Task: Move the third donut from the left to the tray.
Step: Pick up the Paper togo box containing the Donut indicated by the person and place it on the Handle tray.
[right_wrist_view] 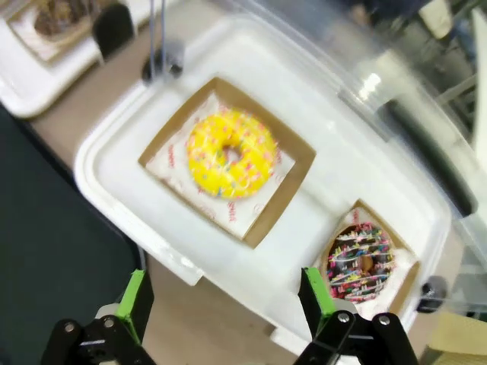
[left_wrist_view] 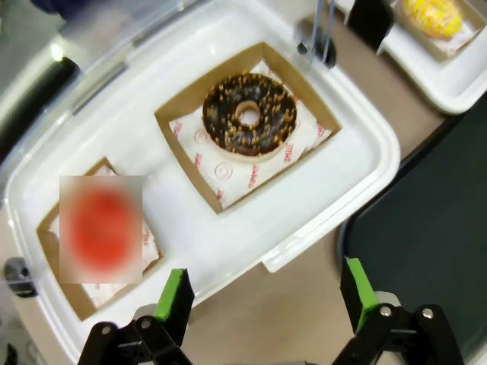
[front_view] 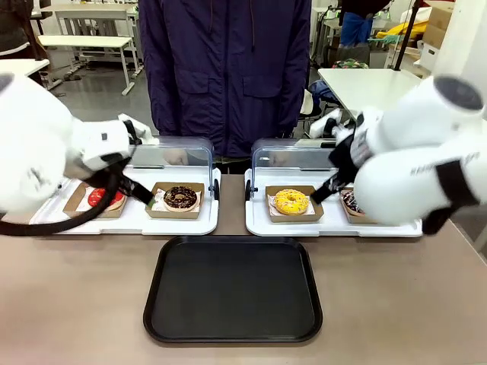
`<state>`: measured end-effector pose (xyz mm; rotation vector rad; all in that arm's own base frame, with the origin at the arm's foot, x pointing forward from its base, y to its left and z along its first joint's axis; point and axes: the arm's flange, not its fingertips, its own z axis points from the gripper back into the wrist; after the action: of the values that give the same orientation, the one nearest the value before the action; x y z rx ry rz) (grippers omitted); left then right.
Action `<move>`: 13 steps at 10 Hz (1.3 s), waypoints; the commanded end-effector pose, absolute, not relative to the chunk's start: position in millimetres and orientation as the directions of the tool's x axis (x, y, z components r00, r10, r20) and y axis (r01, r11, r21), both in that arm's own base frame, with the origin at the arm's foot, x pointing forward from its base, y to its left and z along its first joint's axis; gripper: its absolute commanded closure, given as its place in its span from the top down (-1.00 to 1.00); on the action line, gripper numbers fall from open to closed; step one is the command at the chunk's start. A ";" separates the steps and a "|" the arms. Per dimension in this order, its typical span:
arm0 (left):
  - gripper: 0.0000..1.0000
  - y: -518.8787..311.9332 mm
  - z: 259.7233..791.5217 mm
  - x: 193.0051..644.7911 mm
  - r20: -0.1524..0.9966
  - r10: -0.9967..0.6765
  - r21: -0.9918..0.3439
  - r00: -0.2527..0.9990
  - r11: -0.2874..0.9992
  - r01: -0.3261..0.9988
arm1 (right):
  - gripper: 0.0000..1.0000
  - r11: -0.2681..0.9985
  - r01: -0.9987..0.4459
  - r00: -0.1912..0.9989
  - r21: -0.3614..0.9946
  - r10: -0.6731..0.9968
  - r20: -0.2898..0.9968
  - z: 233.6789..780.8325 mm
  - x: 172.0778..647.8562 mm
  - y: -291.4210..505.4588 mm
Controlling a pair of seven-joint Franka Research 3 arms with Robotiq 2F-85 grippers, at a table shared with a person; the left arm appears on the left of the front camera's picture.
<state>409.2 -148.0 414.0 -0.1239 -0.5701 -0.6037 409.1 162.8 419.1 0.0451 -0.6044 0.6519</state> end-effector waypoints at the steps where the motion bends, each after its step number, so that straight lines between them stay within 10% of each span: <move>1: 1.00 -97.8 476.6 431.6 0.539 -0.494 -0.066 0.682 0.783 0.619 | 1.00 0.779 -0.625 0.615 -0.047 0.529 0.584 489.1 432.2 131.8; 6: 1.00 41.5 519.3 454.8 0.625 -0.557 -0.250 0.547 0.522 0.816 | 1.00 0.692 -0.715 0.544 0.098 0.463 0.699 550.1 448.7 9.4; 13: 1.00 208.6 485.4 410.5 0.846 -0.424 -0.071 0.322 0.510 0.857 | 1.00 0.634 -0.761 0.381 0.139 0.262 0.887 515.7 426.3 -185.1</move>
<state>404.6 216.5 490.0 -0.5830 -0.8419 -0.8878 410.1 -173.2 522.3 0.5625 -0.9398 0.6932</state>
